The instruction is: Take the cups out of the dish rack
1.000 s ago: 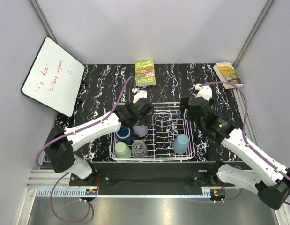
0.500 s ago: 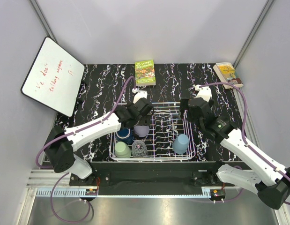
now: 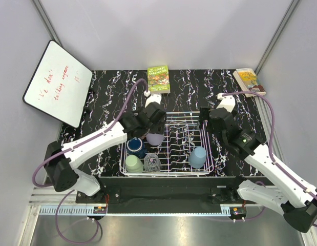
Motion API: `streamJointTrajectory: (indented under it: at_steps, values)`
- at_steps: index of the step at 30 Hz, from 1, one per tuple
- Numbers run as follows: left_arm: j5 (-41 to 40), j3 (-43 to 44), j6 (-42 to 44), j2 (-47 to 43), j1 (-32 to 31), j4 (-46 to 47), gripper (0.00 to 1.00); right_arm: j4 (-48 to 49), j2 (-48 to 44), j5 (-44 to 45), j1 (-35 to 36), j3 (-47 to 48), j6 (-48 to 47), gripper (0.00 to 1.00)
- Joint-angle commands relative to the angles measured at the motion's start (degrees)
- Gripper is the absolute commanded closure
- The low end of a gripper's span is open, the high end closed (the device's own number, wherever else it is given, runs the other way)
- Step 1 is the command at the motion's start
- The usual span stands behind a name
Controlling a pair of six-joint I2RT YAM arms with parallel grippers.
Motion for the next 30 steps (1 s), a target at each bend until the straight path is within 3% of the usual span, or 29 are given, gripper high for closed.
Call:
streamJointTrajectory:
  at_steps: [1,7,11,17,21,30]
  values:
    - [-0.98,7.79,3.35,-5.19,-0.22,0.43,1.0,0.5,-1.66,1.19,0.24,2.75,0.59,0.0]
    - [0.87,11.57,4.23,-6.68,-0.22,0.87,1.0,0.06,-2.71,-0.12,0.24,3.36,0.93,0.0]
    - [3.06,7.64,3.7,-9.4,0.04,4.9,1.0,-0.02,-4.11,-0.75,0.33,3.01,1.99,0.0]
    - [12.98,-5.79,1.6,-19.07,3.72,24.37,1.0,1.2,-7.36,-0.83,0.24,3.36,2.6,0.0]
    - [23.69,-13.99,-3.31,-25.57,11.1,36.09,1.0,5.41,-10.62,-4.77,0.24,1.96,2.96,0.0]
    - [41.11,-21.47,-10.53,-25.5,17.35,57.71,1.0,13.14,-13.79,-18.46,0.33,-0.68,7.0,0.05]
